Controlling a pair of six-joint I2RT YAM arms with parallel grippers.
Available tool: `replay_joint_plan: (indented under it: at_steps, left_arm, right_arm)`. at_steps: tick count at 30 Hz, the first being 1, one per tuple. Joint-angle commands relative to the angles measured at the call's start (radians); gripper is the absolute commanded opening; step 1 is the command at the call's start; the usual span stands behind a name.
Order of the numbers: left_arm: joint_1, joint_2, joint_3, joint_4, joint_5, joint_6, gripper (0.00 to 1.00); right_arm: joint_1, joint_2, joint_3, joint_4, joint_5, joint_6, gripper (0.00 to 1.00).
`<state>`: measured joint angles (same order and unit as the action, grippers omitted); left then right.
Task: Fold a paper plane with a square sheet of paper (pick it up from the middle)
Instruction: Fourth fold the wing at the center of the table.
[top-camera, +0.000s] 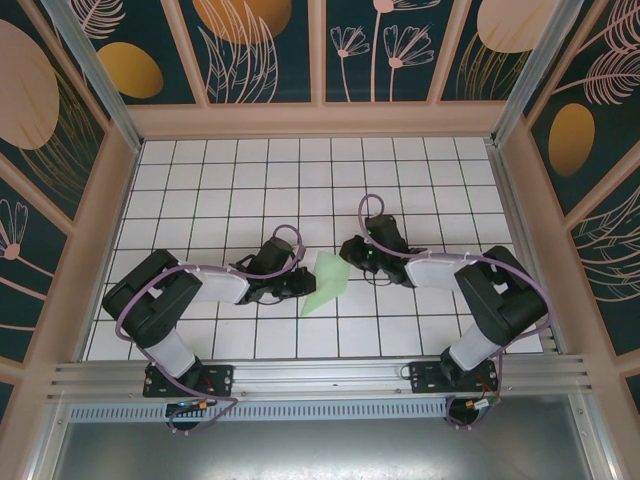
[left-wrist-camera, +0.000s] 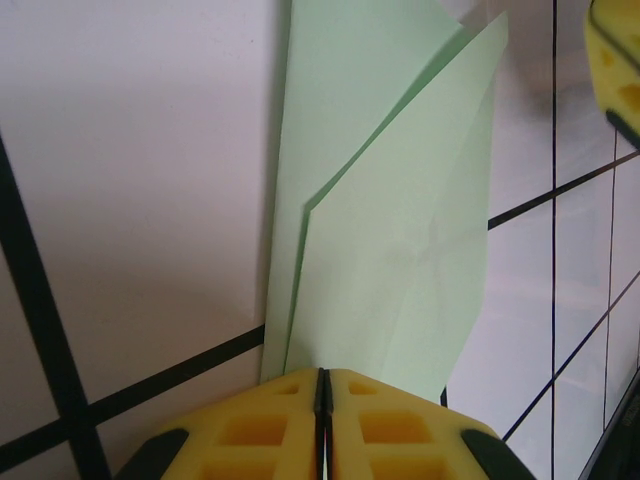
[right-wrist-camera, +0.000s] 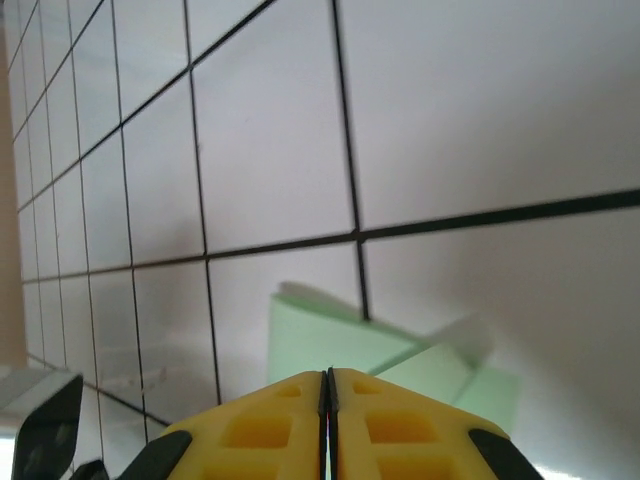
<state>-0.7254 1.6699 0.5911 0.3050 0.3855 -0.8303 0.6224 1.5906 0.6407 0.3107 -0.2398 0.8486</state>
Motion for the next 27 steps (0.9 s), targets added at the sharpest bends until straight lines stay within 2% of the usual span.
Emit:
replay_joint_plan:
  at_steps: [1,8,15,22,27]
  left_arm:
    - [-0.004,0.059,-0.041,-0.144,-0.027,0.023,0.13]
    - [-0.005,0.05,-0.031,-0.146,-0.012,0.027,0.14]
    - [-0.005,-0.048,0.019,-0.212,-0.018,0.046,0.16]
    - [-0.006,-0.214,0.096,-0.305,-0.042,0.035,0.2]
    - [-0.006,-0.207,0.111,-0.172,0.087,-0.053,0.18]
  right_arm:
    - [0.039,0.023,-0.001,0.034,-0.011,0.032,0.13]
    - [0.059,0.123,-0.005,0.071,-0.069,0.047,0.11]
    - [0.057,0.169,-0.011,0.013,-0.026,0.042,0.09]
    - [0.058,0.166,-0.023,-0.002,-0.011,0.049,0.09]
    - [0.059,0.162,-0.025,-0.015,0.008,0.068,0.09]
